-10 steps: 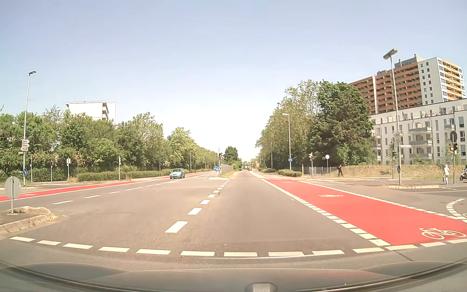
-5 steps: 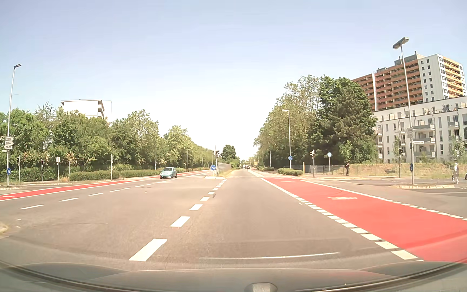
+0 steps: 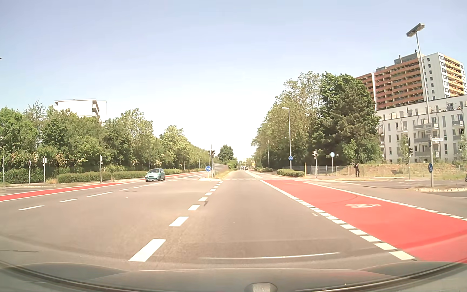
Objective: Follow the waypoints while adhering to traffic rules and regulations
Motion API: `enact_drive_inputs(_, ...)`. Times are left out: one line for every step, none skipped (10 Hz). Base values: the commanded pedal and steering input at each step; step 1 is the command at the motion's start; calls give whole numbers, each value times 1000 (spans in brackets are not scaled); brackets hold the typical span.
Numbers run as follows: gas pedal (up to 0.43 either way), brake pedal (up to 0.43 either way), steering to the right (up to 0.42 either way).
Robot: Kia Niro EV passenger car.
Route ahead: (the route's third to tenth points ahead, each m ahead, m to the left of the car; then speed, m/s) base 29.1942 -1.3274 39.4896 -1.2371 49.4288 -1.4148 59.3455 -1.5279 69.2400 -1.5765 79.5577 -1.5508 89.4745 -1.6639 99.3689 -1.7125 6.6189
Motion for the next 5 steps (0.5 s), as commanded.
enact_drive_inputs(500, 0, 13)
enact_drive_inputs(500, 0, 13)
enact_drive_inputs(500, 0, 12)
enact_drive_inputs(488, 0, 12)
enact_drive_inputs(488, 0, 11)
